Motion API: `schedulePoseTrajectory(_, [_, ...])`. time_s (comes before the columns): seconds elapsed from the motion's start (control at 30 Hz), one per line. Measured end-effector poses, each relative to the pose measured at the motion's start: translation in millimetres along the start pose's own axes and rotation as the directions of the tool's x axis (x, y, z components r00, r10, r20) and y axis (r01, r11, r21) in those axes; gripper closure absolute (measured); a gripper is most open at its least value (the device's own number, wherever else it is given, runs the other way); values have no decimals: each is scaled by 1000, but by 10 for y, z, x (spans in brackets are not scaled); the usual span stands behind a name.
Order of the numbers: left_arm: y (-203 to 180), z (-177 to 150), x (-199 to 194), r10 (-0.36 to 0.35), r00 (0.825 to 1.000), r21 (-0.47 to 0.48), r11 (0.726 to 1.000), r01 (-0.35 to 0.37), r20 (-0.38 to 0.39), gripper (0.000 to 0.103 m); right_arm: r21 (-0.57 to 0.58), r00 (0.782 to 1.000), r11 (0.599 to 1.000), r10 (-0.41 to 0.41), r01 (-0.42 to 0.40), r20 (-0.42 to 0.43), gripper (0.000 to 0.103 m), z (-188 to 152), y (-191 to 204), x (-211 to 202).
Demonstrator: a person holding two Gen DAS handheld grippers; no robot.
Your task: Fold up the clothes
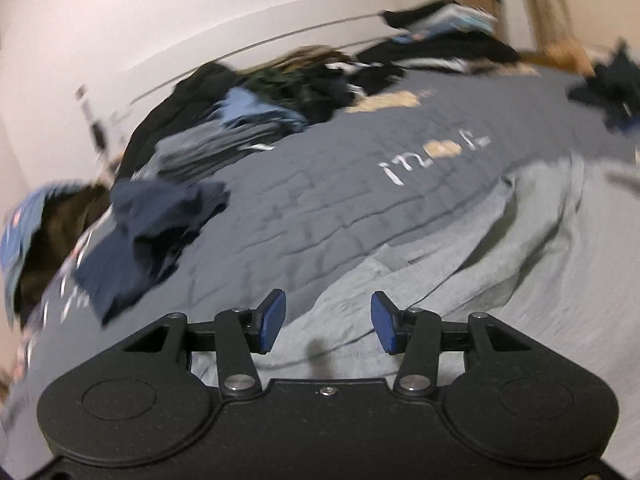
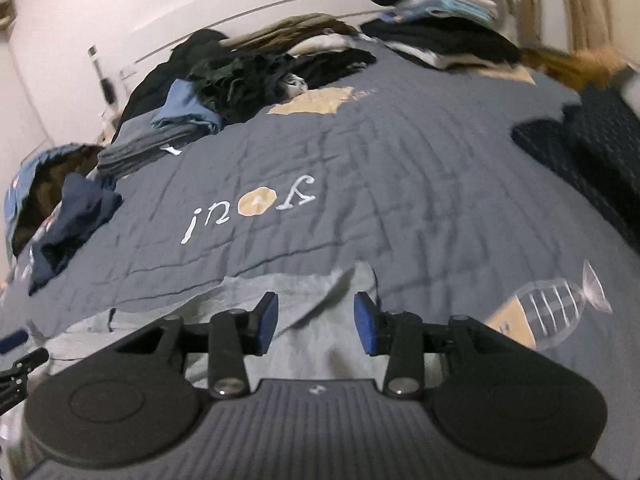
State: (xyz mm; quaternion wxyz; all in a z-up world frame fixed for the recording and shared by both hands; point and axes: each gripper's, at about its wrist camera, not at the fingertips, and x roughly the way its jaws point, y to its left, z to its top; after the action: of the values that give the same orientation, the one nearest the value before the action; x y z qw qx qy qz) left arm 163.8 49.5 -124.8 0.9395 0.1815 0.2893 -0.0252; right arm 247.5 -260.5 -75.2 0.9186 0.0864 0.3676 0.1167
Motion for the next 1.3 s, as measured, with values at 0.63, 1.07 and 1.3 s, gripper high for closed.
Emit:
schedulePoseTrajectory(0.63, [-194, 35, 362, 145, 979, 164, 972, -168, 141, 67, 49, 999, 998, 31, -30, -10, 60, -59, -98, 294])
schedulePoseTrajectory(1.07, [-158, -13, 16, -318, 947, 253, 913, 318, -45, 58, 51, 998, 999, 11, -8, -59, 59, -68, -119, 396])
schedulePoseTrajectory(1.3, [-404, -231, 111, -194, 979, 479, 855, 198, -58, 48, 40, 997, 999, 37, -34, -71, 58, -79, -40, 372])
